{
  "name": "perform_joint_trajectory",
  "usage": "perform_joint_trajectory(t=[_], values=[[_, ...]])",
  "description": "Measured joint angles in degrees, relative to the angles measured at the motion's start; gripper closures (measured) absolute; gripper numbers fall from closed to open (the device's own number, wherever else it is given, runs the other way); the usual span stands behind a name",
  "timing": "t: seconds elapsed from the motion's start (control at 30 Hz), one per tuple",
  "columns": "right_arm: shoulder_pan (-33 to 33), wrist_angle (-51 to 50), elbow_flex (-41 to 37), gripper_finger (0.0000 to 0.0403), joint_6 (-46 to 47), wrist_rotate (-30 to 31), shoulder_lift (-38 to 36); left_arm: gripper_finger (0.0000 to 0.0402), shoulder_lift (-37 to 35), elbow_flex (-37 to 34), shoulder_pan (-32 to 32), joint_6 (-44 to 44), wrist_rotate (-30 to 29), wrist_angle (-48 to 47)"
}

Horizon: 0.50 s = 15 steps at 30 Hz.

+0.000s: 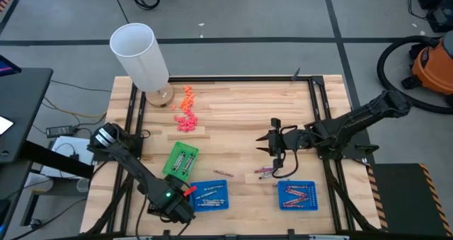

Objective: Sort crayons
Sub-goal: Put the red crayon into the black basket, then adjust the left blue basket

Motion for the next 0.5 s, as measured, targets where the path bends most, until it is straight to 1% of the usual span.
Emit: perform_joint_trajectory(t=[0.17, 0.27, 0.37, 0.43, 0.5], values=[[-0.61, 0.00, 0.00, 0.0258, 0.01, -1.15, 0.20, 0.0252, 0.00, 0.00, -0.19, 1.23, -0.25, 1.11], [-0.64, 0.18, 0.00, 0.0258, 0.01, -3.10, 0.91, 0.0228, -0.19, 0.00, 0.28, 3.14, -4.51, 2.45], [-0.68, -0.21, 0.00, 0.0258, 0.02, -4.09, 1.96, 0.0222, -0.22, 0.81, 1.11, 7.37, -9.43, 5.30], [-0.74, -0.27, 0.00, 0.0258, 0.00, -4.61, 2.86, 0.0223, -0.22, 1.47, 1.86, 8.94, -10.63, 5.82], [-0.77, -0.26, 0.00, 0.0258, 0.01, -4.76, 3.63, 0.0227, -0.22, 2.09, 2.70, 10.66, -10.60, 6.13]])
